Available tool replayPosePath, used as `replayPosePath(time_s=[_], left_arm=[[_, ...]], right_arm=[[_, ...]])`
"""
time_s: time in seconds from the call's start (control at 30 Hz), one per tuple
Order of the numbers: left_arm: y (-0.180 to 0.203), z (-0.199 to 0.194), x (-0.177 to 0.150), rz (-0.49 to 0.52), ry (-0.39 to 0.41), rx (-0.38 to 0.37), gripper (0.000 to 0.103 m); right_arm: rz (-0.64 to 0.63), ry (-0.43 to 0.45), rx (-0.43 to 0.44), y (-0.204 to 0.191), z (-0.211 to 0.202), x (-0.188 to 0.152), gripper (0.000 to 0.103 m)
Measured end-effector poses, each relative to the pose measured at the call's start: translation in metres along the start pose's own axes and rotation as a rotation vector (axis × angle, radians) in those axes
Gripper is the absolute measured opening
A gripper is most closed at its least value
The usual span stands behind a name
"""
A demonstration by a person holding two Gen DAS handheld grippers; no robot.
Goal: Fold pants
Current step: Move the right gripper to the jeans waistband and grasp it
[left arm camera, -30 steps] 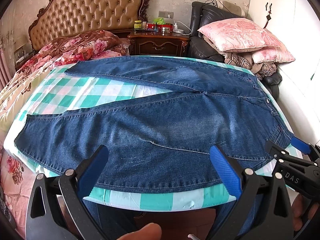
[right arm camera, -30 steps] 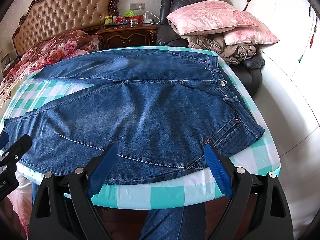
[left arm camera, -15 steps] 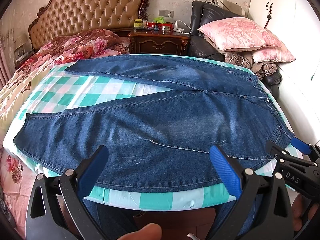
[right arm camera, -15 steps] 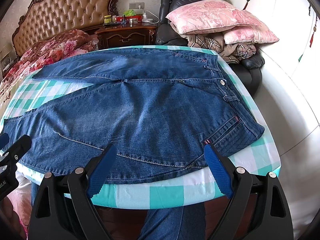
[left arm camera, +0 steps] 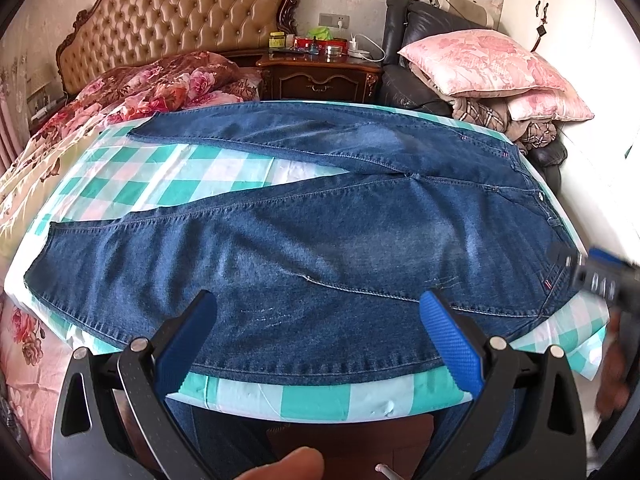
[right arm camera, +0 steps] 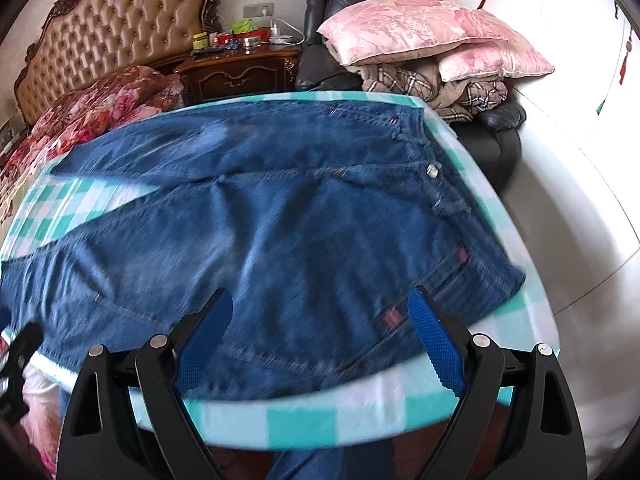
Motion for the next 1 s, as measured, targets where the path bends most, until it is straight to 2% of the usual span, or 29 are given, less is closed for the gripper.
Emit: replayPosePath(time_s=[0.13,0.23,0.37,0.43,0.57,0.7,0.83,1.0], left_arm=[[-0.004,0.005,0.001,-0.001,-0.009,-0.002,0.101],[-0.008,0.01,0.003,-0.003,-0.015,0.001,0.101],[-0.014,0.018,0.009,-0.005,-0.023,0.009,0.101],[-0.017,0.022,0.011,-0.004,-0.029,0.017,0.101],[-0.024,0.036,0.016,-0.006,-0.057,0.034,0.101],[-0.035,0.054,0.021,-0.015,-0.088,0.054,0.101],[-0.043,0.067,0.022,-0.022,-0.11,0.068,0.101],[-0.059,0.081,0.022,-0.055,-0.136,0.089,0.101]], right_arm=[[0.026,-0.007,-0.001,0.036,0.019,0.048,0.086],[-0.002,-0.005,0.004,0.066,0.041,0.1,0.086],[0.002,-0.041,0.004,0.108,0.083,0.171,0.086],[0.002,-0.069,-0.027,0.126,0.108,0.205,0.086],[0.0,-0.109,-0.043,0.146,0.152,0.249,0.086],[-0.025,-0.149,-0.033,0.147,0.192,0.275,0.086],[-0.076,-0.177,-0.059,0.145,0.223,0.296,0.086],[-0.026,-0.199,-0.015,0.157,0.251,0.318,0.086]])
Point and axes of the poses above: each gripper's, at about its wrist camera, not at the fingertips, and z roughly the way its jaws point, y to its right, x to its top, the point moved 6 cm from there along z, roughly the way its jaws point, and after that the axes turned 12 degrees about -y, right-handed, at the moved point
